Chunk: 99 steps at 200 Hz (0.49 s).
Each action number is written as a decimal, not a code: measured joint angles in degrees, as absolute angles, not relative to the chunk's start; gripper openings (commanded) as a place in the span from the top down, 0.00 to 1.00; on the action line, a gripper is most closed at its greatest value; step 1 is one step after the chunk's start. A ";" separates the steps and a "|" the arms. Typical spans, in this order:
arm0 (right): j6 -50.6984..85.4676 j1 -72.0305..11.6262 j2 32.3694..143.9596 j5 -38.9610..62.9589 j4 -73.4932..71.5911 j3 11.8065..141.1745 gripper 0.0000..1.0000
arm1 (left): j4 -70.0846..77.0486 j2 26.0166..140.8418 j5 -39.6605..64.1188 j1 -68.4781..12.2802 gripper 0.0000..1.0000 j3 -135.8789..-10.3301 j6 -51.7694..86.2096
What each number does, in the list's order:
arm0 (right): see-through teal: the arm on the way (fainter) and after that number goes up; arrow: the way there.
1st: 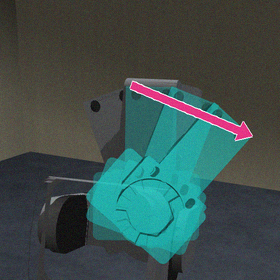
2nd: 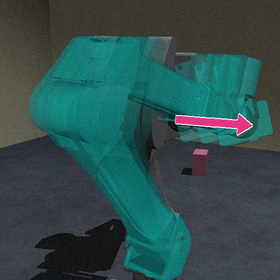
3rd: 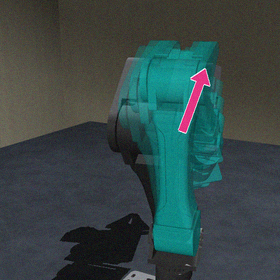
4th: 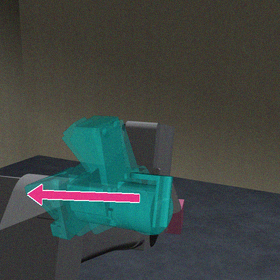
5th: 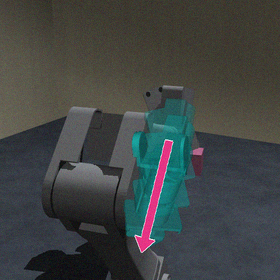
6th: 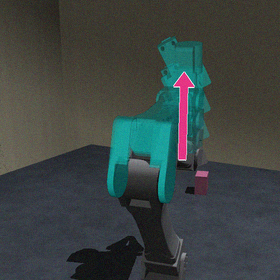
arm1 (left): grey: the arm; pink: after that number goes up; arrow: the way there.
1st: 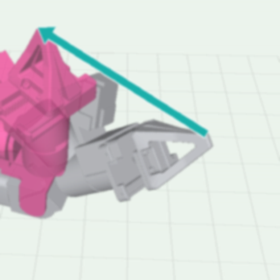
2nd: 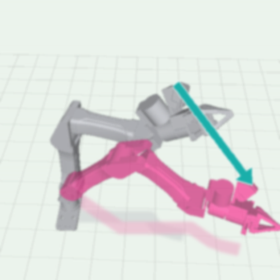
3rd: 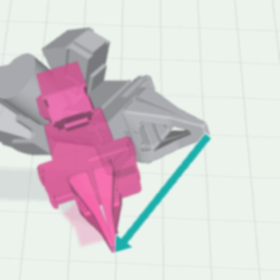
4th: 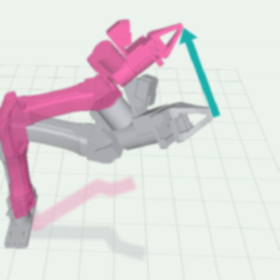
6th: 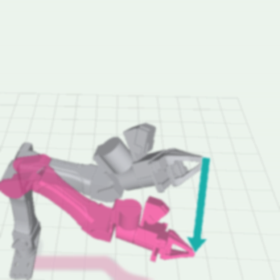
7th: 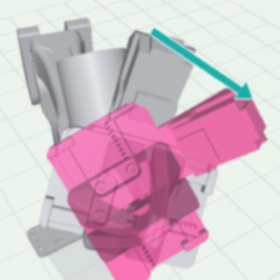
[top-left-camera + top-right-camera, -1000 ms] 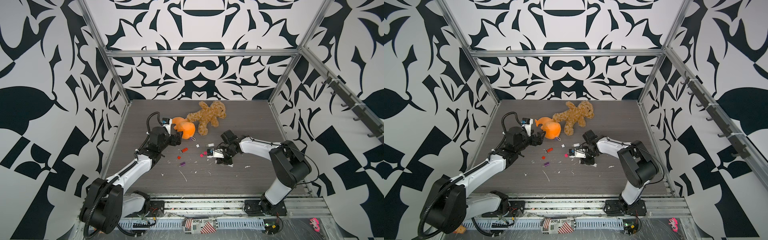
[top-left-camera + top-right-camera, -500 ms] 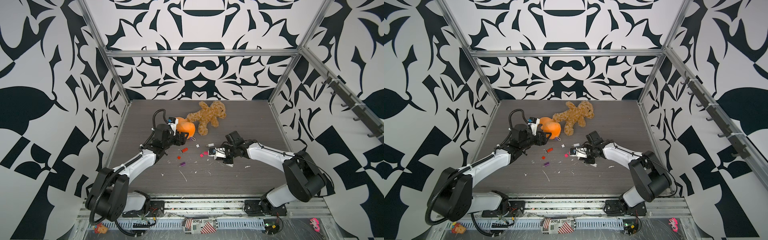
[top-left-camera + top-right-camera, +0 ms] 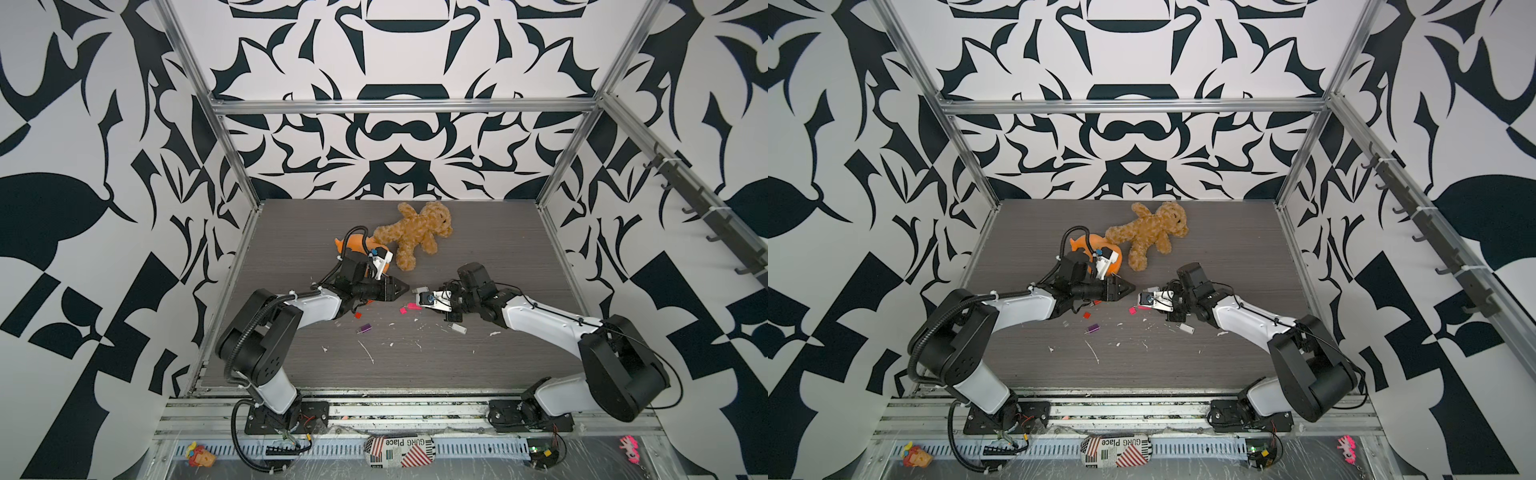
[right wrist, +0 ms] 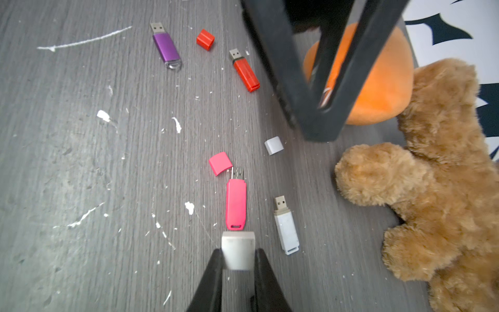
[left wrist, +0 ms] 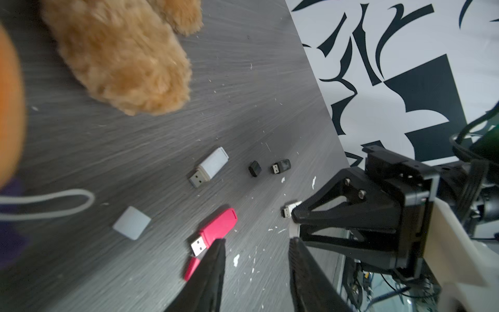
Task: Close the usb drive cover
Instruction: Pick up the cover from the center of the board.
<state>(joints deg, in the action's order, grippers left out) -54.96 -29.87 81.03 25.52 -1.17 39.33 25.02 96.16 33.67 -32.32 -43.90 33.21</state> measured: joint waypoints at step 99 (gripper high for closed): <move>-51.55 -29.87 80.95 25.50 -10.76 38.22 0.80 | 34.63 99.94 38.39 -34.68 0.70 -43.90 39.83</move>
<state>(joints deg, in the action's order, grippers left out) -51.55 -29.87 80.95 25.50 -10.76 38.22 34.63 99.94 38.39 -34.68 -43.90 39.83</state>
